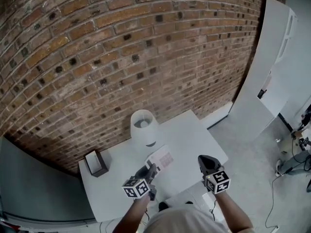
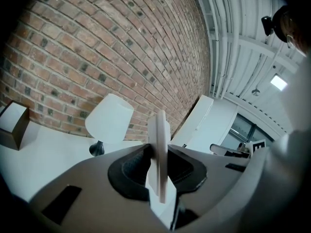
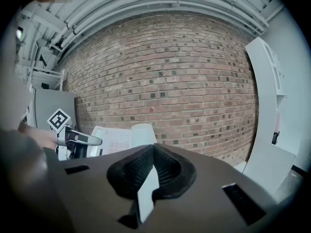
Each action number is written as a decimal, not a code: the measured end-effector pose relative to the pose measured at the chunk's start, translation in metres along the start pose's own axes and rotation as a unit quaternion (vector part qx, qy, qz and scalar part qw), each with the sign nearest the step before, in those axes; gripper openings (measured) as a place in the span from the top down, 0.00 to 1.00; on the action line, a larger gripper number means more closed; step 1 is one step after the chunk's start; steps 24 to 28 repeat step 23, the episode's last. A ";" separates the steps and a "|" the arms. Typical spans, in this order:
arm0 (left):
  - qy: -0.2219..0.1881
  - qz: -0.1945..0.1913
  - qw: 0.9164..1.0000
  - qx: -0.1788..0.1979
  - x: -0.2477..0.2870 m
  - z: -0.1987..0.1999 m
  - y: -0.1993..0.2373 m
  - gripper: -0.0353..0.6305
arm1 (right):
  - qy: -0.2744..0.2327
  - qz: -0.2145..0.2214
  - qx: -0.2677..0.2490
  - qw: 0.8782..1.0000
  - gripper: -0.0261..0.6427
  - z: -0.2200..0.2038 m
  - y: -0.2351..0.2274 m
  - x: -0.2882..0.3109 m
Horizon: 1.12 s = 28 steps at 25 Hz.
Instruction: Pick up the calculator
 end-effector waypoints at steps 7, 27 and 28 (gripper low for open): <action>-0.012 0.015 0.999 -0.039 0.004 -0.006 0.016 0.82 | -0.003 -0.007 0.002 1.000 0.94 0.000 0.001 0.006; -0.011 0.013 0.999 -0.027 0.016 0.006 0.016 0.82 | -0.002 0.004 -0.007 1.000 0.94 0.005 -0.008 0.016; -0.011 0.013 0.999 -0.027 0.016 0.006 0.016 0.82 | -0.002 0.004 -0.007 1.000 0.94 0.005 -0.008 0.016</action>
Point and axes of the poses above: the fingertips, and each gripper's own axes: x forward along the fingers, y to its left, z out of its top, the point moved 7 cm from there along -x, backward along the fingers, and after that the axes turned 2 degrees about x, right-handed, at the moved point
